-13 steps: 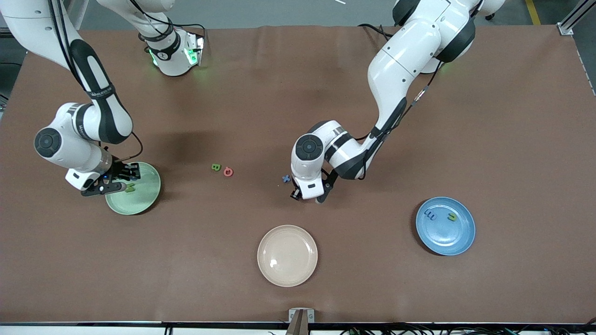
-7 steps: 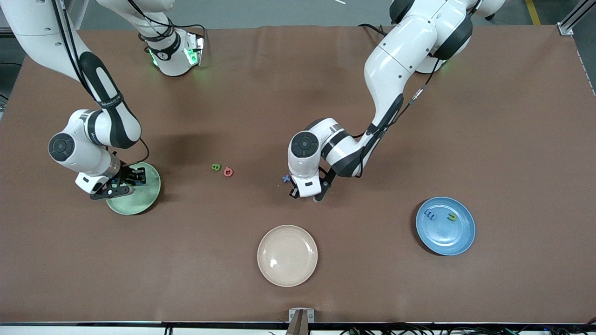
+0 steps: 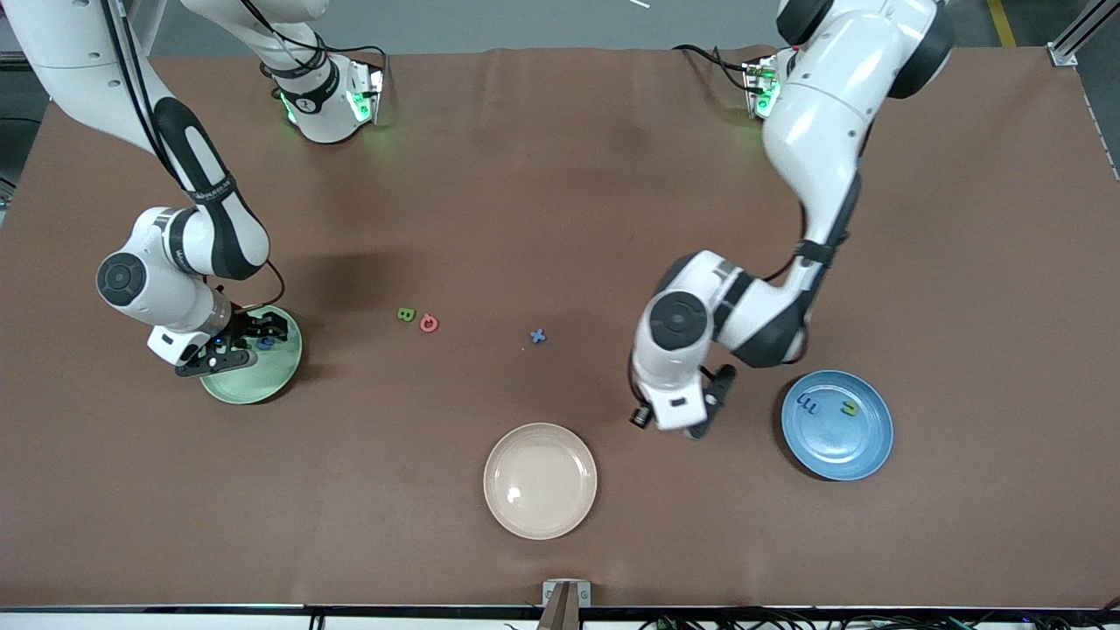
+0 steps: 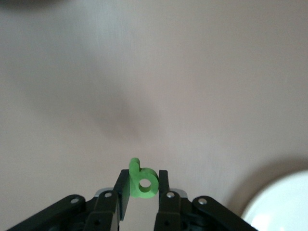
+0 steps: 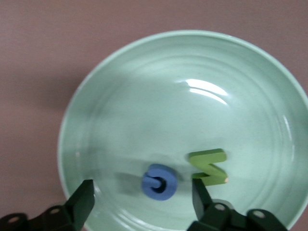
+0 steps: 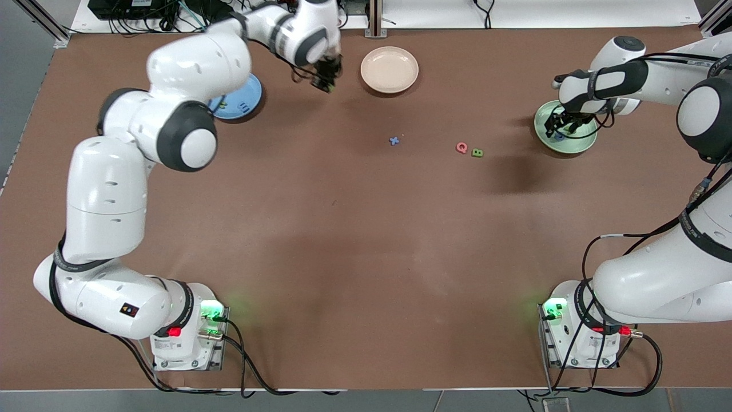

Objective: Sort upper and lower case letters into plates
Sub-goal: 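Drop the b onto the blue plate while the right gripper returns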

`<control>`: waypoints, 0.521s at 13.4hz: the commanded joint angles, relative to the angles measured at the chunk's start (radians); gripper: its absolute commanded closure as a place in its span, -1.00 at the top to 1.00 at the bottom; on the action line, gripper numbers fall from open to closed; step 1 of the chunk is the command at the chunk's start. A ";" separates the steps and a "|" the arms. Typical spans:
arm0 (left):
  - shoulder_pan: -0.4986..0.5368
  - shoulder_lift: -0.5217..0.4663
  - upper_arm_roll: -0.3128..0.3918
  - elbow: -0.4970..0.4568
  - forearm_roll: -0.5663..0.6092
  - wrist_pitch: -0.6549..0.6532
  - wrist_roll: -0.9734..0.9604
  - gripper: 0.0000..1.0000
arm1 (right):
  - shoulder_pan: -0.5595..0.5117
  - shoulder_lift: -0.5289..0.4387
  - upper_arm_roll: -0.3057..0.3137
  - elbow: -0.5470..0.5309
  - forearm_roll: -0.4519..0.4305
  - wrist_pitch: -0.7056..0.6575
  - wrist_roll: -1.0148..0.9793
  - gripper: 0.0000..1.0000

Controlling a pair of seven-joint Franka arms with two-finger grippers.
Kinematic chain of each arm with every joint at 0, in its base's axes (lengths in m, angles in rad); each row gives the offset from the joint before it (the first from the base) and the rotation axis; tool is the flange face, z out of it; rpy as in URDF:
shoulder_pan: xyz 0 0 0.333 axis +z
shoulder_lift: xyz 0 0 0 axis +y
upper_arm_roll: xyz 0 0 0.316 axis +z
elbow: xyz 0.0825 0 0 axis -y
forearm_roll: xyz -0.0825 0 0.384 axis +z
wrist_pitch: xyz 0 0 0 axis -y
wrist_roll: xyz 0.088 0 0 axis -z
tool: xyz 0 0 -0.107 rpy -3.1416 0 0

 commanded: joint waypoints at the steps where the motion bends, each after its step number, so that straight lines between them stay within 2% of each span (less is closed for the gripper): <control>1: 0.105 -0.033 -0.008 -0.037 -0.003 -0.014 0.156 -0.98 | 0.089 -0.106 0.000 0.001 0.008 -0.144 0.123 1.00; 5: 0.286 -0.041 -0.017 -0.114 -0.003 -0.027 0.428 -0.97 | 0.244 -0.135 0.001 0.015 0.008 -0.192 0.391 1.00; 7: 0.332 -0.052 -0.016 -0.149 -0.003 -0.034 0.499 -0.95 | 0.301 -0.126 0.006 0.022 0.016 -0.186 0.493 1.00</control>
